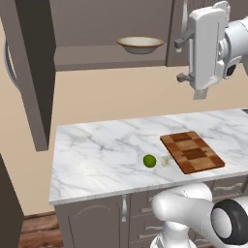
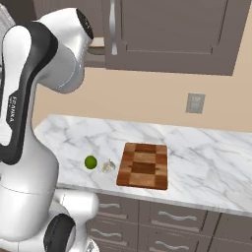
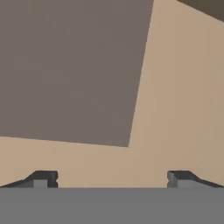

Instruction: Open the cabinet. Place the bowl and condiment on the counter. Then place the lime and garlic on the cutting board.

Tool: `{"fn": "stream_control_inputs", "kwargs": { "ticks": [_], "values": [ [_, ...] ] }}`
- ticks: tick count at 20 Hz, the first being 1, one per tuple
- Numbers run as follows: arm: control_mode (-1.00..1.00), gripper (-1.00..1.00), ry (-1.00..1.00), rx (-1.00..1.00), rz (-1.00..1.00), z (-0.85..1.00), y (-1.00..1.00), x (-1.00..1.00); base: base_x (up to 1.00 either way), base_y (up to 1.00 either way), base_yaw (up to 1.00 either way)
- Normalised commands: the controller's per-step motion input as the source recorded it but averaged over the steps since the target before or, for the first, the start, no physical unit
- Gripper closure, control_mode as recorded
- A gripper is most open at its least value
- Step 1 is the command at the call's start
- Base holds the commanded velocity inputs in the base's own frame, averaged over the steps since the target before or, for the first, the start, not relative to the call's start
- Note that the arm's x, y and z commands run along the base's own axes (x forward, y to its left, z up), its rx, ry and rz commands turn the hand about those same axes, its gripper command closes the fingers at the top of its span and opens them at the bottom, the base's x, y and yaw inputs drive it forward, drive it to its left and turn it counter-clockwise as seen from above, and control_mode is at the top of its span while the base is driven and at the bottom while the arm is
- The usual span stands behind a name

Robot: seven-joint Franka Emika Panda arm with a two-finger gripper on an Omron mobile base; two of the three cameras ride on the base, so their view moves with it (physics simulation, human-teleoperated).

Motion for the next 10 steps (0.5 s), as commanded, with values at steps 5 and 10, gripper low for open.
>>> {"fn": "stream_control_inputs", "kwargs": {
  "ticks": [5, 10],
  "values": [
    [-1.00, -1.00, 0.00, -0.19, -0.17, -0.56, -0.71, 0.18, 0.00, 0.00, 0.00],
    [-1.00, -1.00, -0.19, -0.23, -0.08, -0.35, -0.08, 0.78, 0.00, 0.00, 0.00]
  ]
}}
